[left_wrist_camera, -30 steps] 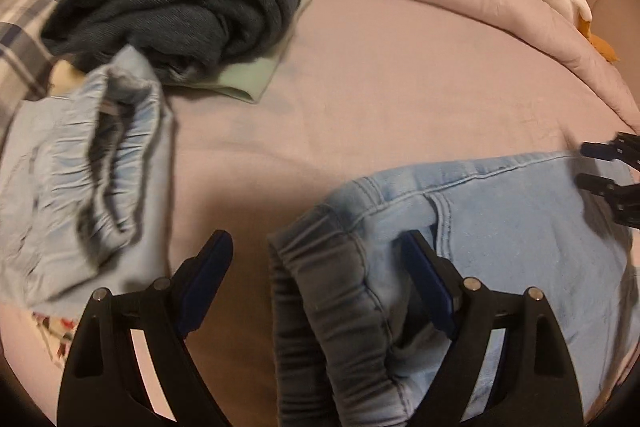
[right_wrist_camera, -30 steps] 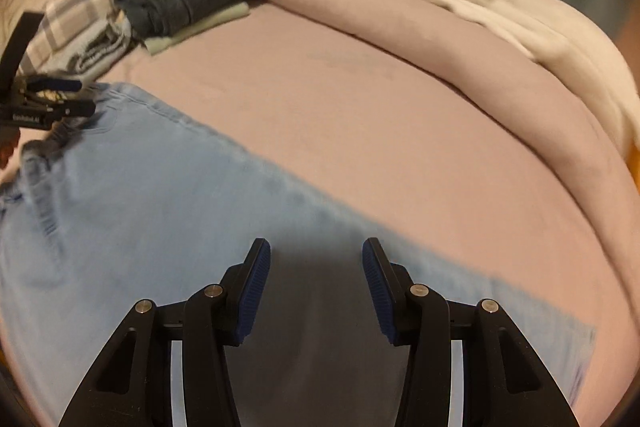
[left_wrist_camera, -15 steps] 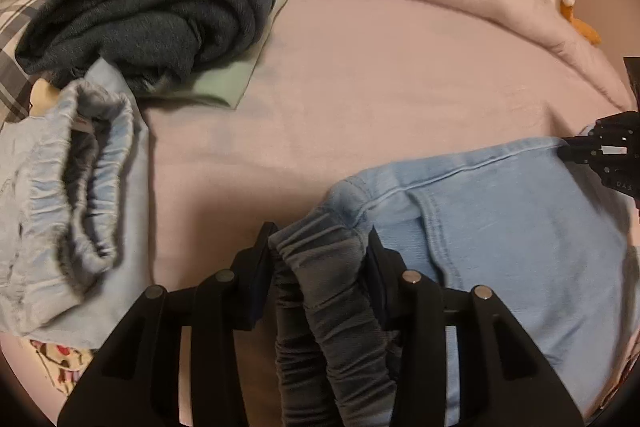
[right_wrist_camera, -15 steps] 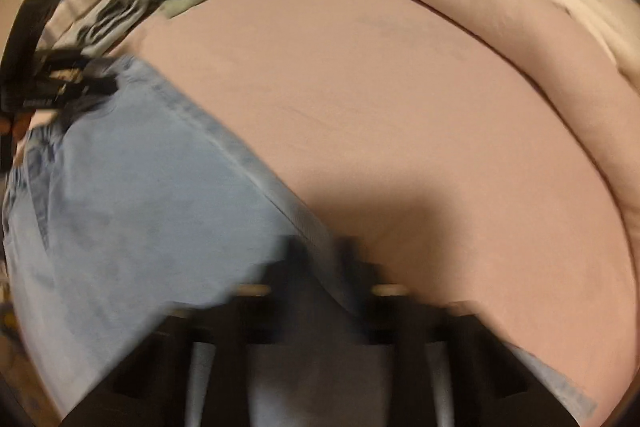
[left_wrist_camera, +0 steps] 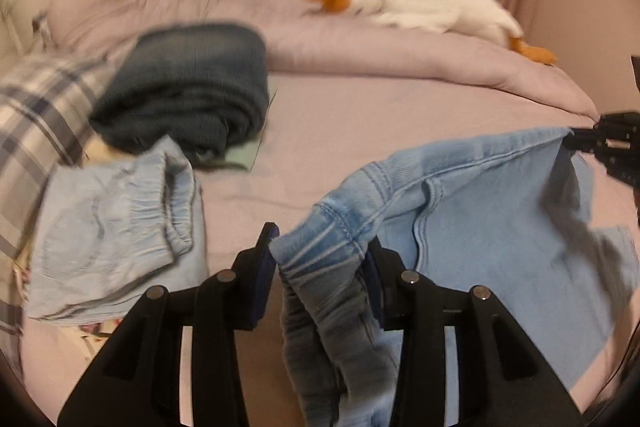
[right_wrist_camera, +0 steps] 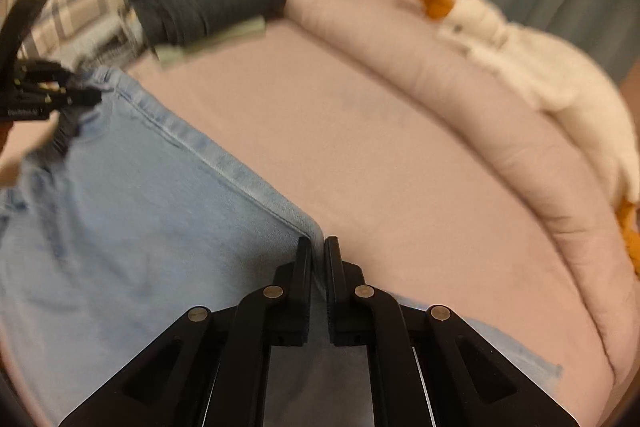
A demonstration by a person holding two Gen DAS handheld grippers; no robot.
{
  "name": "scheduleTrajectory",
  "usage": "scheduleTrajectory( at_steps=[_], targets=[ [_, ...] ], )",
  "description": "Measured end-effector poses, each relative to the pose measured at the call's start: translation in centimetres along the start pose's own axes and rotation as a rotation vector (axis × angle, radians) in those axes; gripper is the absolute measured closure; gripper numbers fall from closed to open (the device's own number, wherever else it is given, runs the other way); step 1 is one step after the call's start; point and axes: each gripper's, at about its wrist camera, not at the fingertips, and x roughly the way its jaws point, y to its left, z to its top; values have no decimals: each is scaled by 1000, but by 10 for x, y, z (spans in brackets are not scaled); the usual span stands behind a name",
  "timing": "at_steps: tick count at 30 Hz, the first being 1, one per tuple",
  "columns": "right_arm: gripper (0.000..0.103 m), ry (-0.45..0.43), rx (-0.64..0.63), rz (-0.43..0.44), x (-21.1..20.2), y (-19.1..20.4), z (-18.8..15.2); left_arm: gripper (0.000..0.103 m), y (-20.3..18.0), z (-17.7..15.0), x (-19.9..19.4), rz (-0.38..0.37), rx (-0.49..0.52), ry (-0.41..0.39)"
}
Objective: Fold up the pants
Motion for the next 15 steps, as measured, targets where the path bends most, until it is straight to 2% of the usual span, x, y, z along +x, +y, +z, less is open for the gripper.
scheduleTrajectory(
  at_steps=[5,8,10,12,14,15],
  targets=[
    [98,-84,-36,-29,-60,31,-13,60,4,-36,-39,-7,55,-47],
    [98,-109,-53,-14,-91,48,-33,59,2,-75,-52,19,47,-20],
    [98,-109,-80,-9,-97,56,-44,56,0,-99,-54,49,42,10],
    [98,-104,-107,5,-105,66,-61,54,5,-119,-50,90,3,59],
    [98,-82,-132,19,-101,75,-73,56,16,-142,-51,111,-83,98],
    [98,-65,-148,16,-99,83,-81,56,26,-154,-53,95,-173,114]
  ],
)
